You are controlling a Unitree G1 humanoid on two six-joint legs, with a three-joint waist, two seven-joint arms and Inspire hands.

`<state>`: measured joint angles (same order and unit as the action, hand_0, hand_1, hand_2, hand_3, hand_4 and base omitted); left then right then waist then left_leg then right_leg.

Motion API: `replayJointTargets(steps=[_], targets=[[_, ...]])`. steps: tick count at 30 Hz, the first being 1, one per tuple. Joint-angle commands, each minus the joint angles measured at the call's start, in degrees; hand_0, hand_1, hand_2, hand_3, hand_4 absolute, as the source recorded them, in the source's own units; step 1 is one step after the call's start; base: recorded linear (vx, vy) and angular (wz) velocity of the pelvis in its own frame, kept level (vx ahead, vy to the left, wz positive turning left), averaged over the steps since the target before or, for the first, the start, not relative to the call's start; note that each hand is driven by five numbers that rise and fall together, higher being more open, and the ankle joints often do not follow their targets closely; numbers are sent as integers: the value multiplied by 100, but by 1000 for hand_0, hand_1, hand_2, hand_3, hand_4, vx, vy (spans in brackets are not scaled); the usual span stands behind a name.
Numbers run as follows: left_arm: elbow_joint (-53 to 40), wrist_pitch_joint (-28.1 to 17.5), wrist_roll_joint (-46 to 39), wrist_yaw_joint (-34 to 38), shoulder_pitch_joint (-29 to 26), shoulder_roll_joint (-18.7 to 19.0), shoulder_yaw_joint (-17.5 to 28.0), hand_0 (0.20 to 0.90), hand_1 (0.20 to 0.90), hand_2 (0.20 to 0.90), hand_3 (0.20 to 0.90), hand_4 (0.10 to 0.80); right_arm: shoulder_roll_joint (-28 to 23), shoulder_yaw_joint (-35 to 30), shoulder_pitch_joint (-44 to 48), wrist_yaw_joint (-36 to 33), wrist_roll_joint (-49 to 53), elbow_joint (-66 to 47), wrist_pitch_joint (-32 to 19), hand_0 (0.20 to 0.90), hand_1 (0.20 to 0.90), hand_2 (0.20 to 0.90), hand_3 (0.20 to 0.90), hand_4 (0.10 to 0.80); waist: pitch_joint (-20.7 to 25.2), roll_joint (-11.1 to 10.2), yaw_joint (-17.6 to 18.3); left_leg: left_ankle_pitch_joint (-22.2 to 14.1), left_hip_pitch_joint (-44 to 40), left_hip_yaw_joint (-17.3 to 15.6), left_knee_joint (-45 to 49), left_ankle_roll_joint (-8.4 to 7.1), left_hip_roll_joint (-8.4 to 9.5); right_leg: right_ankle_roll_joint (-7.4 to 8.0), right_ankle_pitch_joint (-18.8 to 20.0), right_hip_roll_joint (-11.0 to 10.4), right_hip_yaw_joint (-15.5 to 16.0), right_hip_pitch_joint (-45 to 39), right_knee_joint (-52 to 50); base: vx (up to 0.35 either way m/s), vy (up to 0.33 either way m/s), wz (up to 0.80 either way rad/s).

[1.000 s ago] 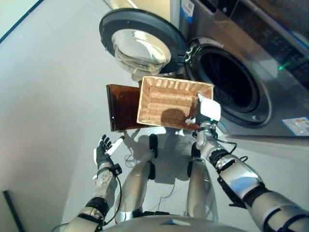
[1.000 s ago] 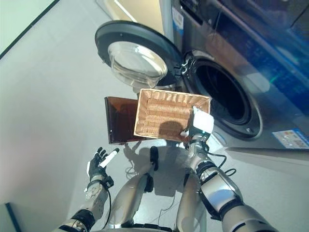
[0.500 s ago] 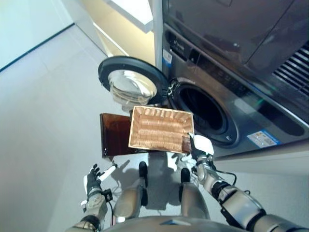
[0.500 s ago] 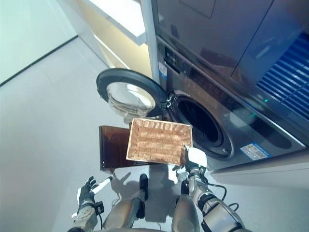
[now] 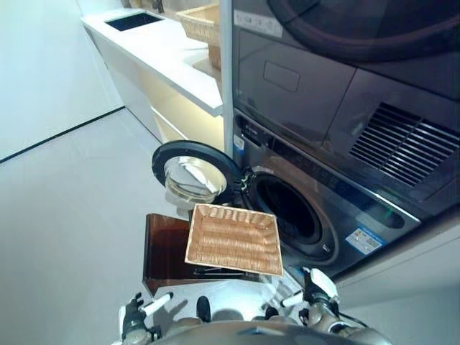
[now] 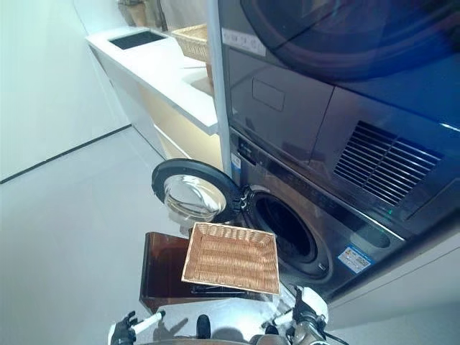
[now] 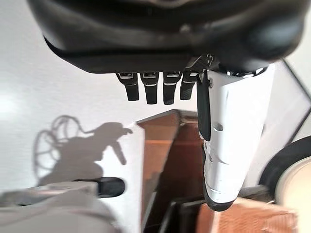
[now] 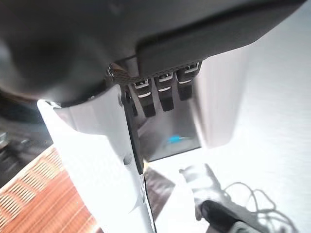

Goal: Pick up the clothes and place them into the washing machine

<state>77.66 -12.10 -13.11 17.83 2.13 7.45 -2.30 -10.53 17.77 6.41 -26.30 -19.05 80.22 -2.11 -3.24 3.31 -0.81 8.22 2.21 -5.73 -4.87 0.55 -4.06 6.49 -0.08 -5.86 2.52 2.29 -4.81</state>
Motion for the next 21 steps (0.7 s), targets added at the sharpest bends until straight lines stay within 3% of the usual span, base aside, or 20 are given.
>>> replayJointTargets(steps=[1,11,21], targets=[[189,58,356,53,-404,109,-65,900,900,900,900,800,18,-75,423,-107,315,-116,-17,900,900,900,900,800,-134,-220,-6,-287,-290,-79,-9,-462,-4,88,-3,-193,-68,-339,334,33,-35,9],[198,237,922,-344,-408,57,-391,900,900,900,900,800,-137,-507,29,255,665,169,17,900,900,900,900,800,152,-296,45,-390,-577,-17,-13,-441,-37,75,-111,-149,11,-661,343,32,-21,4],[262,291,901,-476,-344,50,-331,900,900,900,900,800,-11,-598,-86,364,950,178,-30,900,900,900,900,800,220,-352,79,-394,-603,7,-13,-447,-79,26,-159,-78,10,-724,380,9,-17,4]])
